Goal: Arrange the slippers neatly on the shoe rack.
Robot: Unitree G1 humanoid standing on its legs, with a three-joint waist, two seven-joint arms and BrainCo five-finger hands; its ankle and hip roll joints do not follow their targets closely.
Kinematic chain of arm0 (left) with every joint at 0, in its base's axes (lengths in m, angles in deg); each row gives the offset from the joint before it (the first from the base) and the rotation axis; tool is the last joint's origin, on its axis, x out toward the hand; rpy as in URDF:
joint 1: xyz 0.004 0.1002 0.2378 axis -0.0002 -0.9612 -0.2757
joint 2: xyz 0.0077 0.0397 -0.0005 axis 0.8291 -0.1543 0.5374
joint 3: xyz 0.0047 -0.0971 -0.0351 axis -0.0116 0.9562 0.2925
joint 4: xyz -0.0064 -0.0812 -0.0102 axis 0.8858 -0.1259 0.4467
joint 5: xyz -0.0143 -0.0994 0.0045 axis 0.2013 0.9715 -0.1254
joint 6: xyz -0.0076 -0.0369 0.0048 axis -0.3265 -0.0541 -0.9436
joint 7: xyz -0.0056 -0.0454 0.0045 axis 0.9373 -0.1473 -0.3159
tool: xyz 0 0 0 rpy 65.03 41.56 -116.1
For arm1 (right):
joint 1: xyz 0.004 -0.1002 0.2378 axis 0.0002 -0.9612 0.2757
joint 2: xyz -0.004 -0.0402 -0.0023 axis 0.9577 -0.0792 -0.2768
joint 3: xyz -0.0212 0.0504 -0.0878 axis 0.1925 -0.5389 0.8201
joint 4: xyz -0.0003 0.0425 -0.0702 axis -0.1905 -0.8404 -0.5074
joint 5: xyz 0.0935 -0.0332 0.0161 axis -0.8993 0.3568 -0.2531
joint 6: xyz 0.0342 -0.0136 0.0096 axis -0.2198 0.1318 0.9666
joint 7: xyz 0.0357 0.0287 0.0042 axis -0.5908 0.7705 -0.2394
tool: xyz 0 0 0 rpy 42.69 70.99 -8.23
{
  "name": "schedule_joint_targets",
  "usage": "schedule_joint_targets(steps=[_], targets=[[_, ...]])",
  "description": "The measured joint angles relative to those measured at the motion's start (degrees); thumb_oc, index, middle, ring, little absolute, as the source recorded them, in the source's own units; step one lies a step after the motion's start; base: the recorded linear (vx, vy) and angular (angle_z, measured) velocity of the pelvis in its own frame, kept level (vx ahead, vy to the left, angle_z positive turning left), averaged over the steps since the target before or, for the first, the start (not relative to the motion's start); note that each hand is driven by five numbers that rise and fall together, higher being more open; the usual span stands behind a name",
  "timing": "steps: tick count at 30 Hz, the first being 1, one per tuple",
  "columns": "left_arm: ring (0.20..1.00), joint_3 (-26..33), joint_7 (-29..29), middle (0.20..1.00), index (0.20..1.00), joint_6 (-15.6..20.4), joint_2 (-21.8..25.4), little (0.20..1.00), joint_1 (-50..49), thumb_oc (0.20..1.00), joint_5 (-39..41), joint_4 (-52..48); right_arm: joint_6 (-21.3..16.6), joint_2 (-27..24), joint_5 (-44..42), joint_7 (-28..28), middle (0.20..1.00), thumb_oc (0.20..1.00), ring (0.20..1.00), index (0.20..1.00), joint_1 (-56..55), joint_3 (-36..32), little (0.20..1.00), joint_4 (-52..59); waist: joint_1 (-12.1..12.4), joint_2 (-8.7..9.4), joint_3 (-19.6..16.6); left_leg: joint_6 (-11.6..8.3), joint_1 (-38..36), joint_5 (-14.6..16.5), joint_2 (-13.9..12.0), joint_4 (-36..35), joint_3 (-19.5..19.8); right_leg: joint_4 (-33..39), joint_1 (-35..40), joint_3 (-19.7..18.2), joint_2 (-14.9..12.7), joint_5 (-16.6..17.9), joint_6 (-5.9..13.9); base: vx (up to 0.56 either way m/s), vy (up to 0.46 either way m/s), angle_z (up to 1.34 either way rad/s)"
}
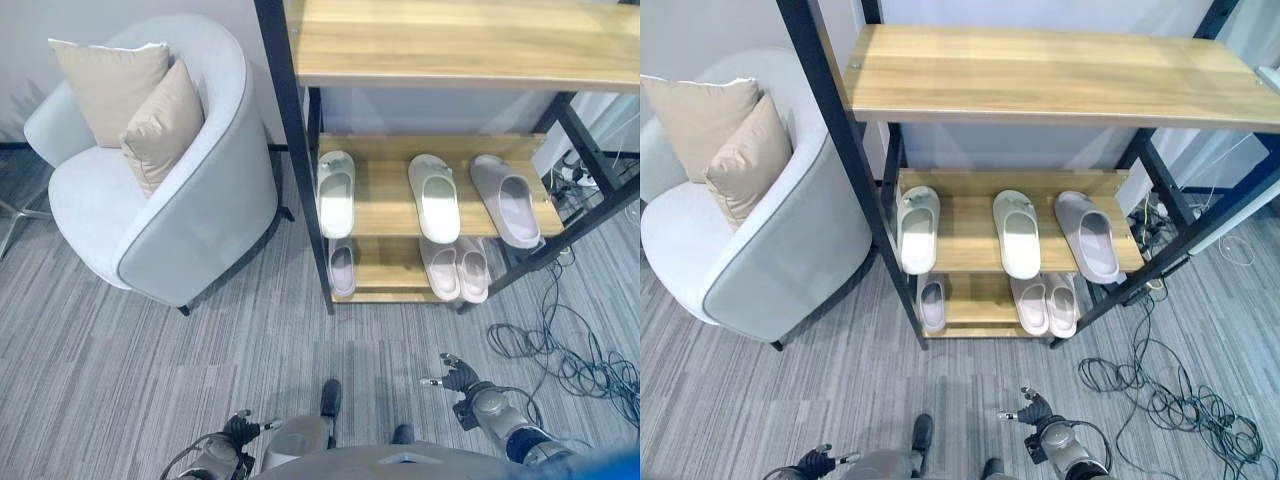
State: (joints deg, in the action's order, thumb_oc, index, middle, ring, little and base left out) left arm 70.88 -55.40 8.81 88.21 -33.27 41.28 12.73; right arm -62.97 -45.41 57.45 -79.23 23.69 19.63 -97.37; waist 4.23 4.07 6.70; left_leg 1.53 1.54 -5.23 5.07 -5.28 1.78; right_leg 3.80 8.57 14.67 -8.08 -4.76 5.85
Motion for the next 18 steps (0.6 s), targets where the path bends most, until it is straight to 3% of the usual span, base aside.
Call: schedule_joint_targets(steps=[3, 4, 7, 8, 10, 11, 14, 16, 18], targets=[[1.0, 0.0, 0.0, 1.0, 1.0, -0.1, 0.7, 1.0, -0.5, 1.0, 0.0, -0.2, 0.0, 1.4, 1.1, -0.1, 1.0, 1.0, 1.0, 1.0, 0.2, -0.1, 1.0, -0.5, 0.5, 2.04, -2.0, 0.38, -1.0, 0.5, 0.0, 0.0, 0.1, 1.4, 1.8, 0.3, 0.3, 0.0, 0.06, 0.1, 0.124, 0.05], [1.0, -0.3, 0.1, 1.0, 1.0, 0.0, 0.4, 1.0, -0.6, 1.0, 0.0, -2.6, 0.0, 1.6, 1.7, -0.3, 1.0, 1.0, 1.0, 1.0, -0.1, -0.1, 1.0, -2.0, 1.6, 2.07, -2.9, 0.49, -1.4, 0.9, -0.2, 0.0, 0.1, 1.2, 2.1, 0.4, 0.5, 0.0, 0.05, 0.04, 0.152, -0.03], [1.0, -0.6, 0.0, 1.0, 1.0, 0.1, 0.3, 1.0, 0.5, 1.0, 0.0, -3.8, 0.1, 1.6, 2.2, -0.5, 1.0, 1.0, 1.0, 1.0, 0.0, 0.1, 1.0, -2.6, 1.7, 1.72, -3.1, 0.57, -1.4, 1.0, -0.7, 0.0, 0.0, -1.5, 0.7, 0.5, 0.9, 0.0, 0.05, -0.05, 0.146, -0.09], [1.0, -0.7, 0.0, 1.0, 1.0, 0.2, 0.1, 1.0, 1.4, 1.0, 0.0, -3.3, 0.2, 1.5, 2.3, -0.5, 1.0, 1.0, 1.0, 1.0, 0.4, 0.8, 1.0, -2.5, 1.7, 0.59, -2.6, 0.42, -0.9, 1.2, -2.4, 0.1, -0.3, -8.7, -3.2, 0.5, 1.1, -0.3, 0.28, -0.08, 0.117, -0.09], [1.0, -1.3, 0.0, 1.0, 1.0, 0.1, 0.3, 1.0, 3.8, 1.0, 0.0, -1.8, 0.3, 1.2, 3.9, -0.6, 1.0, 1.0, 1.0, 1.0, 1.0, 2.7, 1.0, -2.1, 0.6, -0.95, -0.1, 1.75, 0.6, 1.9, -3.0, 2.7, 1.8, -28.0, -12.8, -1.0, -0.8, -2.8, 3.54, 0.0, -0.042, 0.36], [1.0, -1.3, -0.1, 1.0, 1.0, 0.2, 0.6, 1.0, 3.8, 1.0, 0.0, -1.5, 0.3, 1.5, 4.3, -0.7, 1.0, 1.0, 1.0, 1.0, 0.7, 2.7, 1.0, -2.1, 0.9, -0.37, -0.4, 1.63, 0.5, 1.8, -2.5, 2.4, 2.0, -29.0, -14.3, -4.0, -1.6, -3.2, 3.61, 0.07, -0.137, 0.5], [1.0, -2.3, -0.2, 1.0, 1.0, 0.1, 0.7, 1.0, 4.2, 1.0, -0.1, 1.6, 0.1, 1.3, 4.4, -0.6, 1.0, 1.0, 1.0, 1.0, 1.2, 1.8, 1.0, -1.4, 1.0, 0.38, -0.7, 1.58, 1.1, 1.9, -0.1, 2.4, 3.1, -12.6, -14.0, -12.6, -6.6, -1.5, 4.44, 0.1, -0.128, 0.27], [1.0, -1.5, -0.3, 1.0, 1.0, 0.1, 1.0, 1.0, 1.8, 1.0, 0.0, 1.7, 0.2, 2.2, 4.4, -0.7, 1.0, 1.0, 1.0, 1.0, 0.6, 2.6, 1.0, -1.7, 1.7, 0.7, -1.1, 1.14, 0.5, 1.6, -0.1, 1.6, 3.4, -7.8, -12.6, -11.9, -5.5, 0.6, 4.24, 0.12, -0.189, 0.23], [1.0, -0.5, -0.3, 1.0, 1.0, 0.1, 1.1, 1.0, -0.7, 1.0, 0.0, 1.5, 0.3, 2.3, 4.5, -1.0, 1.0, 1.0, 1.0, 1.0, -0.3, 3.9, 1.0, -2.1, 1.5, 1.22, -2.4, 0.67, -0.7, 1.3, -0.1, 0.2, 5.1, -2.2, -9.6, -10.5, -3.3, 5.3, 1.88, 0.08, -0.123, 0.38]])
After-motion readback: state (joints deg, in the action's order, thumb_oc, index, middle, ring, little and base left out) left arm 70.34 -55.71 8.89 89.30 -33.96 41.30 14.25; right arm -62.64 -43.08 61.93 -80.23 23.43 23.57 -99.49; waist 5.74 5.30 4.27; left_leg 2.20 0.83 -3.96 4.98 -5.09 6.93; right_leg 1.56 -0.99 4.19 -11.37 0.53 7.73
